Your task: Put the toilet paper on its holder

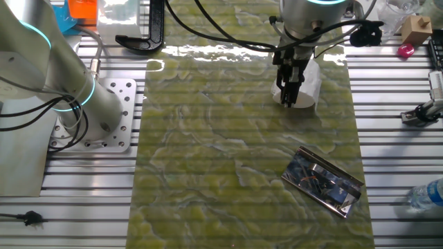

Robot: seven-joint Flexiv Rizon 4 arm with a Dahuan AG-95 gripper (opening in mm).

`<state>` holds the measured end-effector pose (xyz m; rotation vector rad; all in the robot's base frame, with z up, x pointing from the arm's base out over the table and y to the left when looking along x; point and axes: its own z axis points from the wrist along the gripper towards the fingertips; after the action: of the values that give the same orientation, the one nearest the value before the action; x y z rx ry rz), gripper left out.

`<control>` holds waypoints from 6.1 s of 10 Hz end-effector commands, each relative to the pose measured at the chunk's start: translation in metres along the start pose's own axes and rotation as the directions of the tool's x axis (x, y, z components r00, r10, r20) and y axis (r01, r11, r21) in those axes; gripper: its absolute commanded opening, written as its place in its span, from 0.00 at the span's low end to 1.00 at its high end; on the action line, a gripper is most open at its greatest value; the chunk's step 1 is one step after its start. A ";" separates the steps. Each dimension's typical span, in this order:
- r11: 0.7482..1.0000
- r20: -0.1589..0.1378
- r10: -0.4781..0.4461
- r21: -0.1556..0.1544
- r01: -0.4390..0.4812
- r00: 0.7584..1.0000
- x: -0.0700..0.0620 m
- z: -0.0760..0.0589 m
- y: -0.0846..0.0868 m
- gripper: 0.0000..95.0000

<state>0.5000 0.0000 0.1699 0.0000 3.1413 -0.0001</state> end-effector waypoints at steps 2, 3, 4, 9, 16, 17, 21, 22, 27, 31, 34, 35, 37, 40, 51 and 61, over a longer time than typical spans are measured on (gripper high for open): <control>0.977 0.128 -0.215 0.021 0.214 0.968 0.000 0.000 0.000 0.00; 0.975 0.120 -0.222 0.029 0.221 0.967 0.000 -0.001 0.000 0.00; 0.975 0.120 -0.223 0.029 0.221 0.967 0.000 -0.001 0.000 0.00; 0.975 0.117 -0.221 0.028 0.219 0.968 0.001 -0.003 0.000 0.00; 0.973 0.117 -0.229 0.028 0.228 0.966 0.002 -0.005 0.000 0.00; 0.973 0.117 -0.229 0.028 0.227 0.966 0.002 -0.005 0.000 0.00; 0.974 0.117 -0.227 0.028 0.225 0.967 0.002 -0.005 0.000 0.00; 0.974 0.117 -0.227 0.027 0.225 0.967 0.002 -0.005 0.000 0.00; 0.974 0.116 -0.228 0.028 0.226 0.967 0.002 -0.005 0.000 0.00; 0.974 0.115 -0.226 0.029 0.224 0.967 0.002 -0.005 0.000 0.00; 0.973 0.108 -0.232 0.038 0.229 0.967 0.002 -0.005 0.000 0.00; 0.973 0.108 -0.231 0.035 0.228 0.967 0.002 -0.005 0.000 0.00; 0.974 0.108 -0.228 0.035 0.226 0.968 0.002 -0.005 0.000 0.00; 0.970 0.096 -0.241 0.033 0.239 0.966 0.002 -0.006 0.000 0.00; 0.967 0.008 -0.254 0.013 0.253 0.967 0.004 -0.010 0.002 0.00; 0.965 -0.004 -0.261 0.017 0.261 0.965 0.001 -0.010 0.003 0.00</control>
<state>0.4996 0.0030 0.1794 -0.4128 3.1159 -0.0256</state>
